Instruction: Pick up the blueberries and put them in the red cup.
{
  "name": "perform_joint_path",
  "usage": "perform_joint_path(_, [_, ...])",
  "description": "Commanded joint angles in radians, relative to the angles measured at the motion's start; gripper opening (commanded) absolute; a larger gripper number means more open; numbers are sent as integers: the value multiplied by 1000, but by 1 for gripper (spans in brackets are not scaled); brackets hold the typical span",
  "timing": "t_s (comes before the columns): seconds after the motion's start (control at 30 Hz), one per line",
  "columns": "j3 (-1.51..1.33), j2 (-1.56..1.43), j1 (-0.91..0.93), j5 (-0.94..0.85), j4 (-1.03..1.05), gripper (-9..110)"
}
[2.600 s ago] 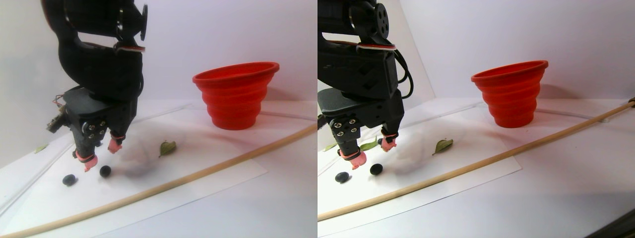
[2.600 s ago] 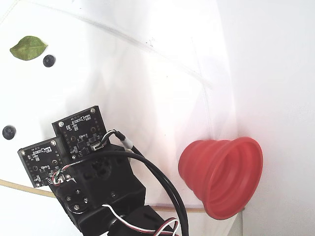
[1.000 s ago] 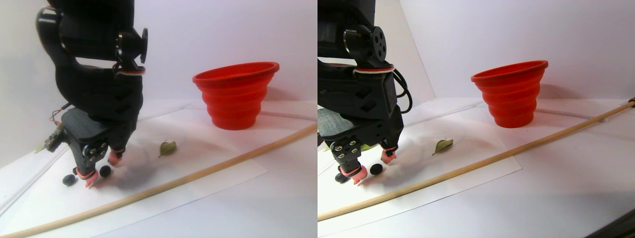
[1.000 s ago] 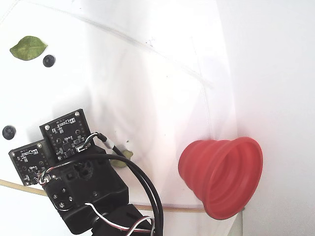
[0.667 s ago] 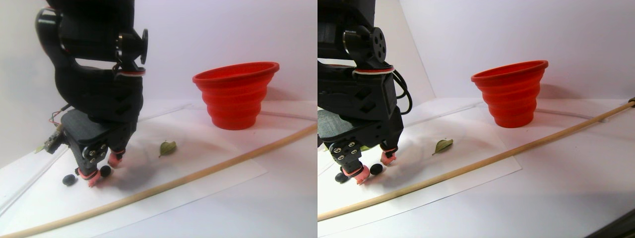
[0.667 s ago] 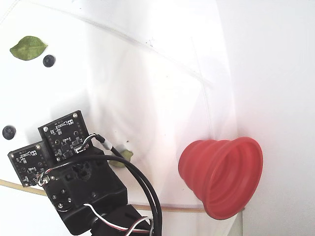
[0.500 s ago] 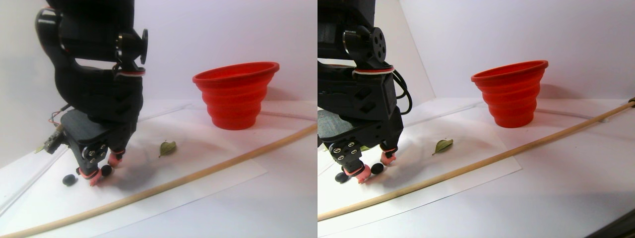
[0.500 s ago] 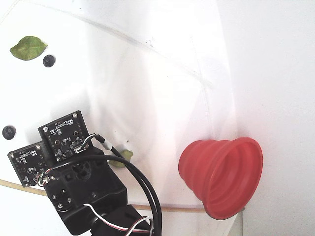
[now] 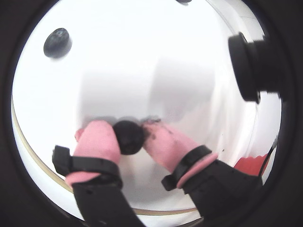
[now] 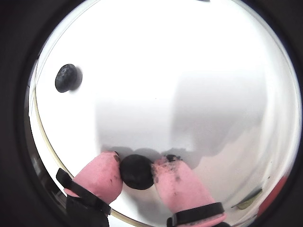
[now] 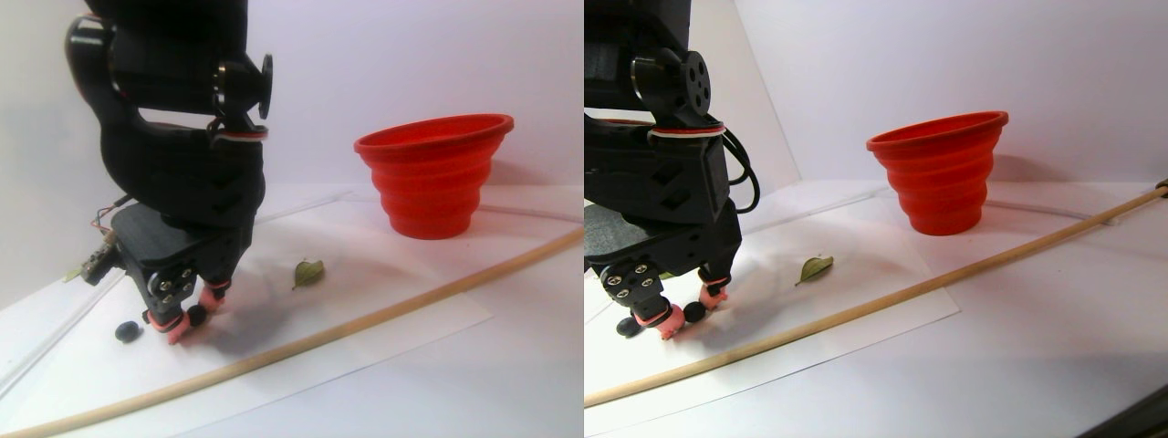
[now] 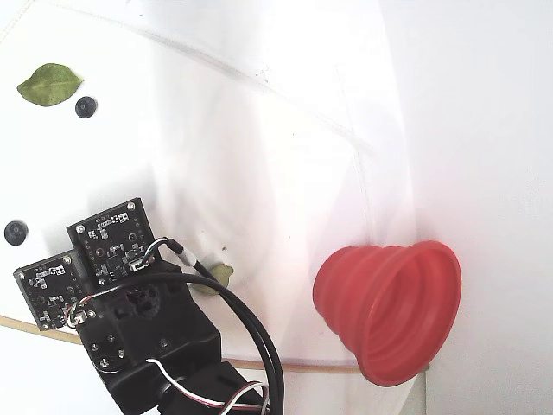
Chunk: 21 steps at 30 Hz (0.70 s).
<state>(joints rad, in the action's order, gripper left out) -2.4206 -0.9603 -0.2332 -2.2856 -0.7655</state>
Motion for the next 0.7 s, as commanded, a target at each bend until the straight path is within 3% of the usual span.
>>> perform_joint_path(0.0, [12, -81, -6, 11, 18, 11])
perform_joint_path(0.67, [-31, -357, 15, 38, 193, 11])
